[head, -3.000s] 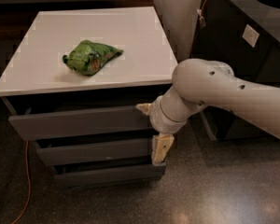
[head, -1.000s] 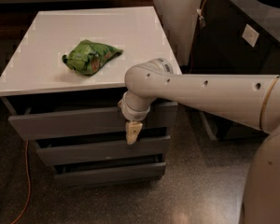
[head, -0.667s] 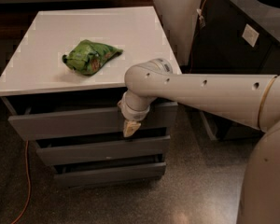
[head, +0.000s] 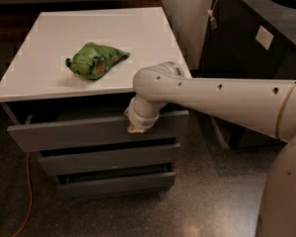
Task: Open top drawer
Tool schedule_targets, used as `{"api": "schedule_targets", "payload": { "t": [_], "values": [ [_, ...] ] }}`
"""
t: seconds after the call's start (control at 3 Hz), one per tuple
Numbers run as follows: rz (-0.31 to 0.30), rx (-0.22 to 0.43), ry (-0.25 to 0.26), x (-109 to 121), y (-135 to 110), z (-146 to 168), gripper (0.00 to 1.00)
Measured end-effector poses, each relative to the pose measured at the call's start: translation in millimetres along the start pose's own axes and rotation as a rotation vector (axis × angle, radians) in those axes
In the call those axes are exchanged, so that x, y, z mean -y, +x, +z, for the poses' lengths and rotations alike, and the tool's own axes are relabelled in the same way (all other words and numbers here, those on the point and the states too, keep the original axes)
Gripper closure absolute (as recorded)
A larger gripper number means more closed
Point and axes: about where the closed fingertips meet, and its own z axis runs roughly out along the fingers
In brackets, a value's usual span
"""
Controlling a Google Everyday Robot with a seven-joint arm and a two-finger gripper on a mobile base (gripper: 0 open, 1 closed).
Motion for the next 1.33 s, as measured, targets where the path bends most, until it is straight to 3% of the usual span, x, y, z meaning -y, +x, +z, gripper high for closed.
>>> {"api": "schedule_targets", "payload": {
  "t": [0.33,1.33],
  "values": [
    [0.0,0.0,0.0,0.5,-0.6,-2.1,1.0],
    [0.0,0.0,0.0,1.9,-2.3,-8.2,1.0]
  ]
}}
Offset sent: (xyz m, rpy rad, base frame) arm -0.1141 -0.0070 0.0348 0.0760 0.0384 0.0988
